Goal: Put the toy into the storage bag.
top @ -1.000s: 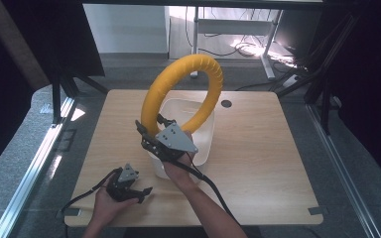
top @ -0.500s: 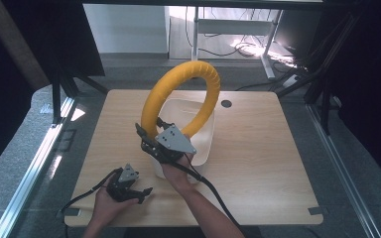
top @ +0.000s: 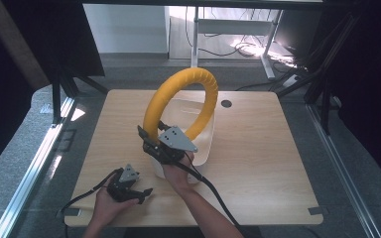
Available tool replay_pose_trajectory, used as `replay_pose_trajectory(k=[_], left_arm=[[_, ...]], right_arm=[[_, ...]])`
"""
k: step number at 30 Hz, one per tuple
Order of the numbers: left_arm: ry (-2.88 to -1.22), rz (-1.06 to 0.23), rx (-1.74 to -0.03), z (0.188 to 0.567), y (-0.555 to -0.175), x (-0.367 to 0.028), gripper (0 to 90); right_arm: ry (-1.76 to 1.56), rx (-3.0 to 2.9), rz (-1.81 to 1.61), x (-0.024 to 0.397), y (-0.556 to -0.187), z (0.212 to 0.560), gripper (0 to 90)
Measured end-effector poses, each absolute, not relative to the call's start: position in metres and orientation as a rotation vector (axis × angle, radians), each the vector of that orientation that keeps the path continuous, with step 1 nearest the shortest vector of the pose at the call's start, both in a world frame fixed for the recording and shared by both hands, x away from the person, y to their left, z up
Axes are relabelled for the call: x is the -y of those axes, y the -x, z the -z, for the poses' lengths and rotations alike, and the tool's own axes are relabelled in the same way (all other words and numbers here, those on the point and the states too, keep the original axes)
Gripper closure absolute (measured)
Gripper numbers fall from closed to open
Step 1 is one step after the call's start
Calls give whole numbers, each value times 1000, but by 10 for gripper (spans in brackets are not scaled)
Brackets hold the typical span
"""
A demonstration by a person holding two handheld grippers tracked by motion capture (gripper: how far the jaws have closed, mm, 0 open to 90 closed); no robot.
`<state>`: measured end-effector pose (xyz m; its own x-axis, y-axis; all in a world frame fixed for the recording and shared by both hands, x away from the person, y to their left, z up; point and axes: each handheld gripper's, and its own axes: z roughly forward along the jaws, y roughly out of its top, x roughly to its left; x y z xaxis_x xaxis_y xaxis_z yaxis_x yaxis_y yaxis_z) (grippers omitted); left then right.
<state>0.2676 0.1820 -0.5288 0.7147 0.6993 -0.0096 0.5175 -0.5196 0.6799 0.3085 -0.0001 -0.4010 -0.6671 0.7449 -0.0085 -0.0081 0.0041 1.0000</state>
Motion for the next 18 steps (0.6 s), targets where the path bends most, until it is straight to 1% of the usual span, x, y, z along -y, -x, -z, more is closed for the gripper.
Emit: replay_pose_trajectory(k=[9, 15, 18], left_arm=[[-2243, -345, -919, 529, -268, -182, 211], [-2244, -340, -919, 529, -268, -181, 212], [-2243, -343, -920, 529, -268, -181, 211]], right_arm=[[-814, -1746, -1711, 1, -311, 406, 470], [-876, -1790, -1716, 3, -308, 400, 466], [-897, -1804, -1685, 2, -310, 403, 466]])
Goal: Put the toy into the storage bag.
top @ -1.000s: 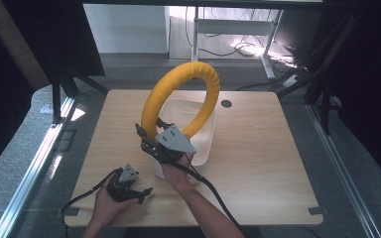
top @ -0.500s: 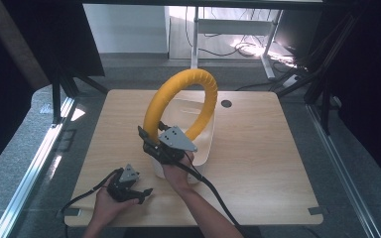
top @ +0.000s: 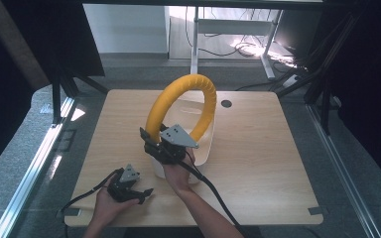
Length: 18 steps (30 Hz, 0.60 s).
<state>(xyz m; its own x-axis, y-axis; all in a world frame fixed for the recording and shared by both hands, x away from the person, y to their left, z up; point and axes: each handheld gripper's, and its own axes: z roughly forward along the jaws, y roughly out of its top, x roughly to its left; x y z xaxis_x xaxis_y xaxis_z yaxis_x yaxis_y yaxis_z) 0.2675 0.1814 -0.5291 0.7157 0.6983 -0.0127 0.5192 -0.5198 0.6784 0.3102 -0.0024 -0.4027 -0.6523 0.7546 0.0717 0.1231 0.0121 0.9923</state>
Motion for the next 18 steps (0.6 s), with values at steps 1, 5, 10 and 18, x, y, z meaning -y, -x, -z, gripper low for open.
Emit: replay_pose_trajectory(k=[1, 5, 10, 18], left_arm=[[-2243, -343, -920, 529, -268, -181, 211], [-2241, -340, -919, 529, -268, -181, 211], [-2242, -339, -920, 529, -268, -181, 212], [-2244, -335, -920, 530, -268, -180, 212]], right_arm=[[-897, -1804, -1685, 2, -310, 403, 466], [-933, -1841, -1662, 1, -313, 406, 460], [-976, -1875, -1600, 1, -314, 407, 399], [-969, -1855, -1493, 2, -307, 401, 243]])
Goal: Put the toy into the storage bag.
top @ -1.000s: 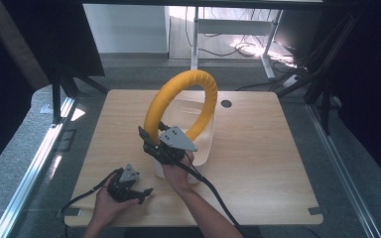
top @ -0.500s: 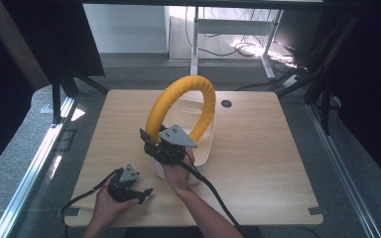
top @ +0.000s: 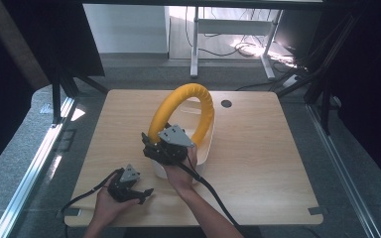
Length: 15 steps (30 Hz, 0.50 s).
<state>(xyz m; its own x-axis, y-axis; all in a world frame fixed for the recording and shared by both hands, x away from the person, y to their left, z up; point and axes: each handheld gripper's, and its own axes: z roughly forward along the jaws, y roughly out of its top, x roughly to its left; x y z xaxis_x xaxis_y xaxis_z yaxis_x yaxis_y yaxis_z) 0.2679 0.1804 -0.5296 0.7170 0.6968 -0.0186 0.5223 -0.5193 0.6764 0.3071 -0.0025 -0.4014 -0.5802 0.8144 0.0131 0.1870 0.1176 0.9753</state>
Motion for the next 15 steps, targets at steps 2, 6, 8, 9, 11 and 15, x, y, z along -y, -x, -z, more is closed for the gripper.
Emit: replay_pose_trajectory(k=[2, 6, 8, 9, 11, 15], left_arm=[[-2245, -334, -920, 530, -268, -180, 212], [-2245, -336, -921, 530, -268, -180, 212], [-2245, -333, -921, 530, -268, -180, 212], [-2246, -334, -921, 530, -268, -180, 212], [-2248, -332, -920, 530, -268, -180, 212], [-2246, -334, -922, 530, -268, -180, 212]], right_arm=[[-977, -1858, -1489, 3, -308, 402, 237], [-1000, -1875, -1523, 9, -309, 404, 227], [-999, -1876, -1529, 10, -308, 404, 225], [-1002, -1876, -1533, 12, -308, 403, 221], [-994, -1871, -1549, 17, -306, 403, 214], [-996, -1877, -1584, 25, -303, 401, 212]])
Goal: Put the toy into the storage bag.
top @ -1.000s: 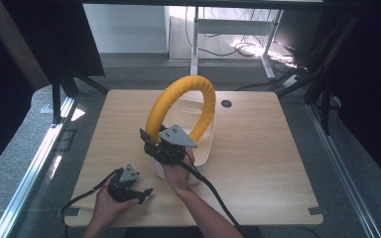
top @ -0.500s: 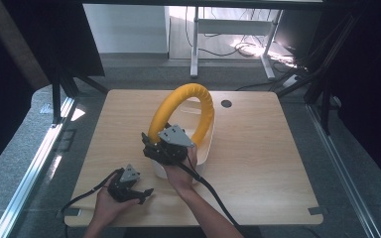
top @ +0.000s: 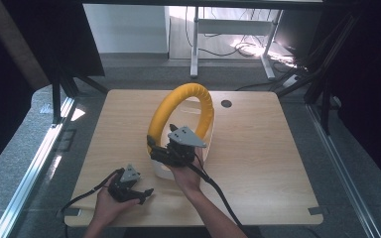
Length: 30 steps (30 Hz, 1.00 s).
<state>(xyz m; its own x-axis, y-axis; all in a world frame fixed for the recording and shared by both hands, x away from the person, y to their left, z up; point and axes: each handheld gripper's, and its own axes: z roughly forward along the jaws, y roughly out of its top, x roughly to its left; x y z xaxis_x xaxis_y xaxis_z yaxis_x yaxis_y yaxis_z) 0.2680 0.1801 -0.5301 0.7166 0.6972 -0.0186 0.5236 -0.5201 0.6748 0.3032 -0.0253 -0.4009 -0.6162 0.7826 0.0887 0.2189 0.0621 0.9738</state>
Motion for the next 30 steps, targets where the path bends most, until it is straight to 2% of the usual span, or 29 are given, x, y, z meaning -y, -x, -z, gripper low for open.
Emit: replay_pose_trajectory(k=[14, 30], left_arm=[[-2248, -336, -925, 530, -268, -180, 211], [-2250, -335, -934, 530, -267, -179, 211]], right_arm=[[-943, -1896, -1633, 63, -294, 396, 226], [-914, -1873, -1582, 141, -287, 400, 279]])
